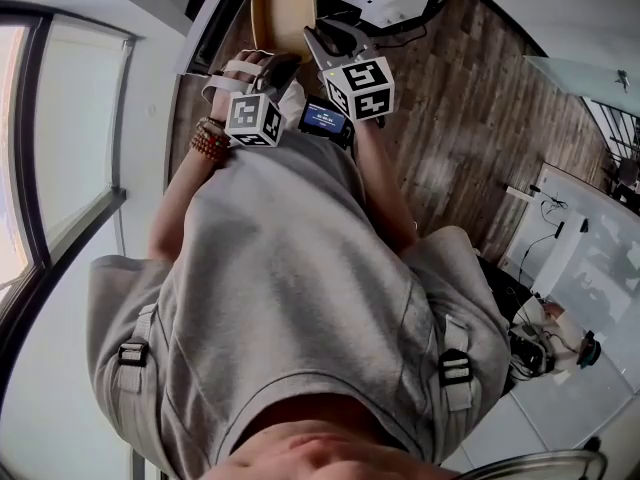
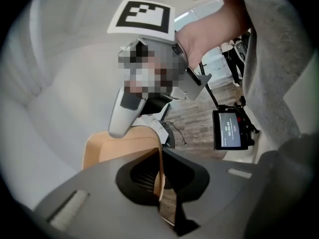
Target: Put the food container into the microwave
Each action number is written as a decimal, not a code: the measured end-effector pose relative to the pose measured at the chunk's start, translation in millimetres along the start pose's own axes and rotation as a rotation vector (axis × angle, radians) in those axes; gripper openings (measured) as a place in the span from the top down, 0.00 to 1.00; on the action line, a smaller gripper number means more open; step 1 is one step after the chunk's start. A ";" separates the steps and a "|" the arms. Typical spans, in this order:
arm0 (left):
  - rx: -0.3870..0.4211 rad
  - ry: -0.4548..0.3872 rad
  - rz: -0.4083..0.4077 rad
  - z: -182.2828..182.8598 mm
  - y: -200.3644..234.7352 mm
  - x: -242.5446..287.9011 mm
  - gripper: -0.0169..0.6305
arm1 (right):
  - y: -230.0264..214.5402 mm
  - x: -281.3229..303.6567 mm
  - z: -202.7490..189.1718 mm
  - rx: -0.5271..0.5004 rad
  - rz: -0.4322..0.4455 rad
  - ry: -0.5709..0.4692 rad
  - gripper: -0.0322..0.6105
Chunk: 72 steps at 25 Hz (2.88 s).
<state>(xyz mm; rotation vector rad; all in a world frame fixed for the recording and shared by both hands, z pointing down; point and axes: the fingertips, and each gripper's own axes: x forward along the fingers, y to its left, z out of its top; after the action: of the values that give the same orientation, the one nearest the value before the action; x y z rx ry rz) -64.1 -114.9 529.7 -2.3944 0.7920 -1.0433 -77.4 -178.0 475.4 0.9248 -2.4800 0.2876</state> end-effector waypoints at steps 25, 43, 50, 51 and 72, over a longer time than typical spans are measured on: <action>-0.675 -0.345 0.226 -20.1 63.3 -52.2 0.81 | -34.8 -8.9 -40.5 0.313 -0.024 0.016 0.91; -0.686 -0.331 0.176 -23.8 59.3 -29.9 0.82 | -53.6 14.5 -71.3 0.451 0.022 0.017 0.91; -0.608 -0.364 0.168 -10.8 57.7 -24.8 0.82 | -67.6 19.5 -86.3 0.489 0.000 0.014 0.91; -0.603 -0.368 0.163 -11.0 59.0 -23.8 0.82 | -70.4 22.8 -88.6 0.506 -0.002 0.013 0.91; -0.657 -0.344 0.157 -43.4 90.1 1.3 0.82 | -122.8 102.2 -125.3 0.784 -0.025 0.027 0.91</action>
<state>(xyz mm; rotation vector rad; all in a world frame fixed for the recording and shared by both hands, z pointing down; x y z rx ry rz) -126.5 -189.8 507.2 -2.8575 1.3117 -0.3054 -18.8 -283.6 638.6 1.2155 -2.3267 1.3101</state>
